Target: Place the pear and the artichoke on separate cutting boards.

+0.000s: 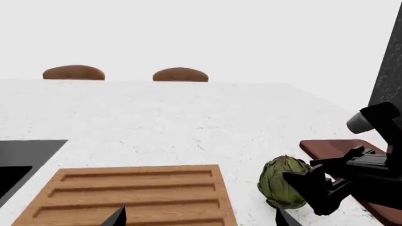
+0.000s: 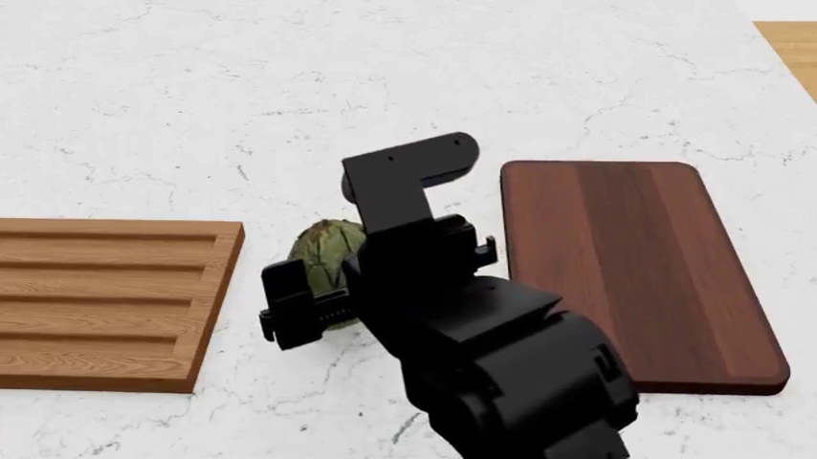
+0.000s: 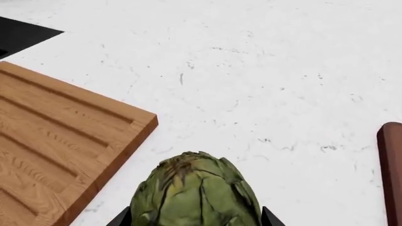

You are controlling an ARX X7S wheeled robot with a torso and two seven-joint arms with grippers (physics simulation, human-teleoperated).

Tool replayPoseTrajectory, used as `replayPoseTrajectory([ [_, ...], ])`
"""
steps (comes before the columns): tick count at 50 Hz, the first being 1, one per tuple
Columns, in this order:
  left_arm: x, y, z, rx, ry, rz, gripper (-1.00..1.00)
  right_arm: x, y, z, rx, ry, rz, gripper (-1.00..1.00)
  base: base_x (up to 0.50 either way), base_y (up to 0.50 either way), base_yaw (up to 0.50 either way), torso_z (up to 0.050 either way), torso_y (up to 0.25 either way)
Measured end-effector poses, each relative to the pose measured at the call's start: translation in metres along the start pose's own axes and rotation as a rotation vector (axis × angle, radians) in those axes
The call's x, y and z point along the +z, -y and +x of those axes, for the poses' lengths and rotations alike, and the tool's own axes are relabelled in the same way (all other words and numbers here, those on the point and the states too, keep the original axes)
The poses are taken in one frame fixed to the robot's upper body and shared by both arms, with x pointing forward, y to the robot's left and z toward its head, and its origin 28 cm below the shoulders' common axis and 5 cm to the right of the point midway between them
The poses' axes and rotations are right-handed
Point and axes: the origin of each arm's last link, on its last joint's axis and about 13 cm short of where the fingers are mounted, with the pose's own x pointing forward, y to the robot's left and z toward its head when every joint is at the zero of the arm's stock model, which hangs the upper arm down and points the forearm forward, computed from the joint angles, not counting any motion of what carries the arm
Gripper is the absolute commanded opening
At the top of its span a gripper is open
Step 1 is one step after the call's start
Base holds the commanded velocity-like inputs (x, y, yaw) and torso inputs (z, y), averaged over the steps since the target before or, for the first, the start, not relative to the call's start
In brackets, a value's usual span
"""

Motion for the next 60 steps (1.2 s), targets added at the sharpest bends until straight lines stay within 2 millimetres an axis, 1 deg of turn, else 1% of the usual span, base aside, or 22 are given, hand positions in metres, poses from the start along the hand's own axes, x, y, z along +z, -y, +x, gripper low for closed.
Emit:
replayPoseTrajectory([
  [8,0.001,0.001,0.001,0.001,0.004,0.002,1.0,0.001,0.004,-0.005,-0.029,0.004,0.005,-1.0,0.0,0.0,0.0,0.0,0.0],
  [13,0.001,0.001,0.001,0.001,0.006,0.002,1.0,0.01,0.012,-0.013,-0.079,0.041,0.004,-1.0,0.0,0.0,0.0,0.0,0.0],
  [24,0.001,0.001,0.004,-0.002,0.01,0.005,1.0,0.035,0.036,-0.035,-0.205,0.142,-0.003,-1.0,0.0,0.0,0.0,0.0,0.0],
  [31,0.002,0.002,0.006,-0.005,0.013,0.006,1.0,0.042,0.056,-0.044,-0.301,0.181,0.008,-1.0,0.0,0.0,0.0,0.0,0.0],
  [37,0.002,0.002,0.007,-0.005,0.014,0.006,1.0,0.038,0.076,-0.047,-0.401,0.191,0.037,-1.0,0.0,0.0,0.0,0.0,0.0],
  [47,0.002,0.002,0.006,-0.002,0.012,0.007,1.0,0.023,0.108,-0.043,-0.546,0.158,0.111,-1.0,0.0,0.0,0.0,0.0,0.0],
  [53,0.002,0.002,0.005,-0.001,0.009,0.009,1.0,0.016,0.121,-0.034,-0.586,0.124,0.142,-1.0,0.0,0.0,0.0,0.0,0.0],
  [60,0.002,0.002,0.004,0.004,0.005,0.009,1.0,0.01,0.128,-0.021,-0.594,0.082,0.161,-1.0,0.0,0.0,0.0,0.0,0.001],
])
